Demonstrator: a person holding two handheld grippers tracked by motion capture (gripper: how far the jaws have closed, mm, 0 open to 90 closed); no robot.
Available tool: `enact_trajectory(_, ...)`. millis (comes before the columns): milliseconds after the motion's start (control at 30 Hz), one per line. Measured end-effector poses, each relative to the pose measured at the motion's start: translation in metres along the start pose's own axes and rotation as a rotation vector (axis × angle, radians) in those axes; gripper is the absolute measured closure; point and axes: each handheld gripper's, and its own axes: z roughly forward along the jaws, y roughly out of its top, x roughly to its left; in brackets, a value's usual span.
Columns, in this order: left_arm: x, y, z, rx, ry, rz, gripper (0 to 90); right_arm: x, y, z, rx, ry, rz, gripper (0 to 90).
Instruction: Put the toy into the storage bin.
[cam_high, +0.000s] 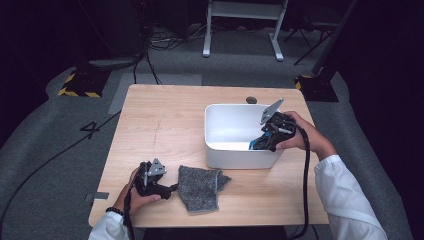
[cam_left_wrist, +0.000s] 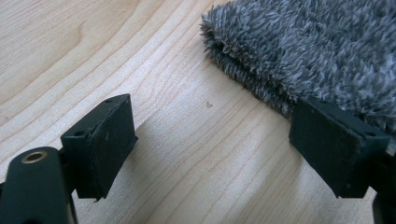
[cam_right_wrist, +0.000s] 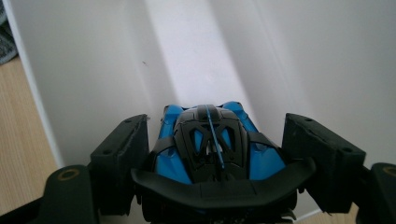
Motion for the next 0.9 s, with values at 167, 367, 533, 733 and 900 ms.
enact_trajectory(167, 0.000, 0.000, 0.000, 0.000, 0.000, 0.000, 14.7, -0.002, -0.007, -0.004, 0.011, -0.009, -0.007, 24.2)
enact_trajectory(367, 0.000, 0.000, 0.000, 0.000, 0.000, 0.000, 14.7, -0.005, -0.015, -0.011, -0.035, 0.006, -0.003, 24.2)
enact_trajectory(533, 0.000, 0.000, 0.000, 0.000, 0.000, 0.000, 14.7, -0.006, -0.017, -0.010, -0.112, 0.028, -0.019, 24.2)
enact_trajectory(733, 0.000, 0.000, 0.000, 0.000, 0.000, 0.000, 14.7, -0.009, -0.021, -0.011, -0.230, 0.016, -0.027, 24.2)
enact_trajectory(900, 0.000, 0.000, 0.000, 0.000, 0.000, 0.000, 14.7, -0.005, -0.022, -0.011, -0.294, 0.014, -0.054, 24.3)
